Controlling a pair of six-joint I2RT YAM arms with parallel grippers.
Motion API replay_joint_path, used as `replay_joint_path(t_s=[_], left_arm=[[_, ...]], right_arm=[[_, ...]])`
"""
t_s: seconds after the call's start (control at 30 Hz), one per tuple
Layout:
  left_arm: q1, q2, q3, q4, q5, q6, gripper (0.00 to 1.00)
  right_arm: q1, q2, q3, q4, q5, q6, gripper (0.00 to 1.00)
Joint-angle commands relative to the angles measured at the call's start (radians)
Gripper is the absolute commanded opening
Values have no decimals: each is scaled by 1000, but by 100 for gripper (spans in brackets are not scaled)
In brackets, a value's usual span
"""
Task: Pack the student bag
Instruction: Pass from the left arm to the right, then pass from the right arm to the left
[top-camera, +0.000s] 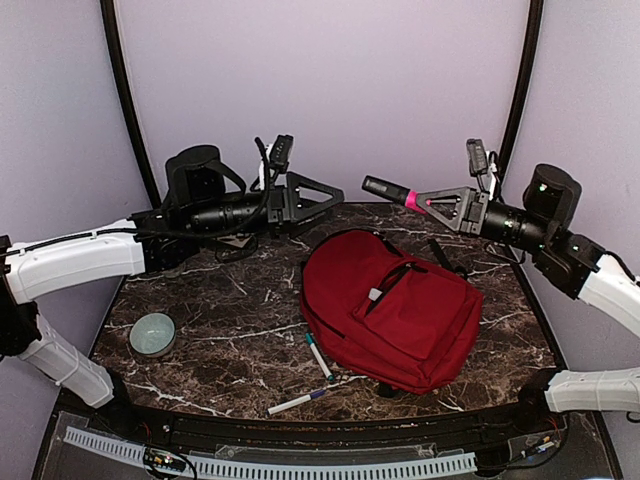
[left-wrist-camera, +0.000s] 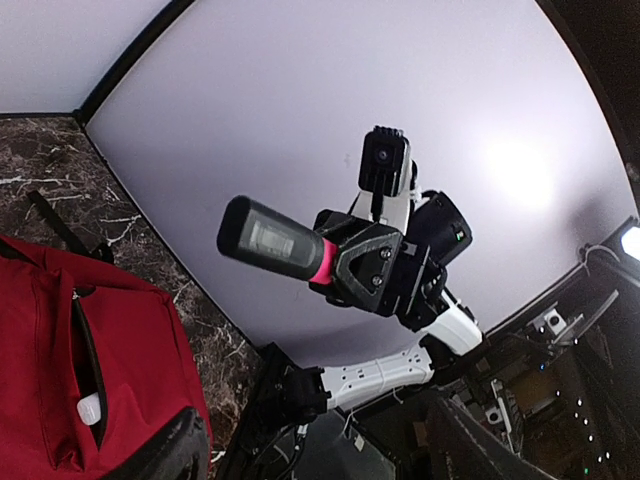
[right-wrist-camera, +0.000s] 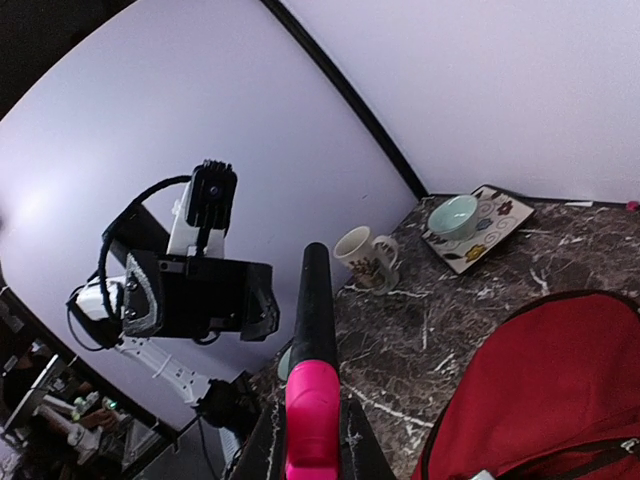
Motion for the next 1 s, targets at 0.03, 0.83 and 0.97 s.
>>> replay_joint_path(t_s=[0.03,0.83,0.97], left_arm=[[11,17,51,36,151,106,73],[4,102,94,103,256,27,34],[2,106,90,117,256,14,22]], right_arm=[[-19,5,20,3,-322,75,0],[-19,34,-5,107,-444,197,0],[-20,29,-8,100,-430,186,0]])
